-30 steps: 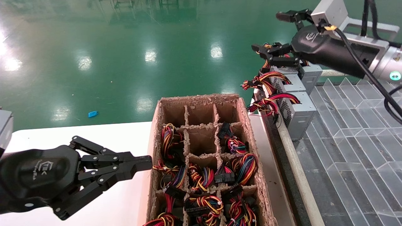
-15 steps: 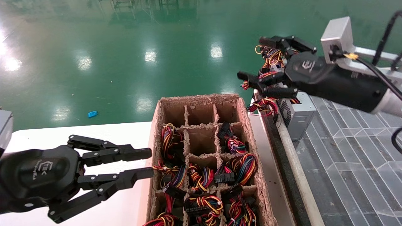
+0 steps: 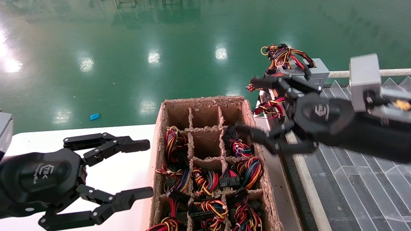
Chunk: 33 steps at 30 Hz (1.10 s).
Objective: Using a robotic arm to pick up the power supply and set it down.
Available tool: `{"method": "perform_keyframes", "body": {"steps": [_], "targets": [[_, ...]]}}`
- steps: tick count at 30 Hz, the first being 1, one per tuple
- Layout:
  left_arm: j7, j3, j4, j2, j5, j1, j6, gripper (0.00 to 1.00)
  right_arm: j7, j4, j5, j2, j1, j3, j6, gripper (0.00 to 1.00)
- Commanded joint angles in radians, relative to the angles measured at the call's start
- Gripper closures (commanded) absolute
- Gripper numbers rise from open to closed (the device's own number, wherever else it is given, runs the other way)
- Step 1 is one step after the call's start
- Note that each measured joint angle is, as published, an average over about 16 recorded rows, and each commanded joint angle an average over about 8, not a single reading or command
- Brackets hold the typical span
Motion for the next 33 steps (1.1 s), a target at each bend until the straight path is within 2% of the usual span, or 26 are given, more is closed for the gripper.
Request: {"method": "perform_keyframes", "body": {"steps": [1, 9, 15, 33], "targets": [[0.000, 0.000, 0.000, 0.000, 0.000, 0.000, 0.000, 0.00, 0.031, 0.043, 0.004, 0.014, -0.031, 0.020, -0.016, 0.00], [0.000, 0.000, 0.000, 0.000, 0.000, 0.000, 0.000, 0.00, 0.151, 0.211, 0.022, 0.070, -0.154, 0.097, -0.080, 0.00], [0.000, 0.000, 0.000, 0.000, 0.000, 0.000, 0.000, 0.00, 0.206, 0.297, 0.031, 0.098, -0.217, 0.136, -0.112, 0.00], [0.000, 0.000, 0.000, 0.000, 0.000, 0.000, 0.000, 0.00, 0.201, 0.286, 0.032, 0.095, -0.210, 0.133, -0.108, 0.00]]}}
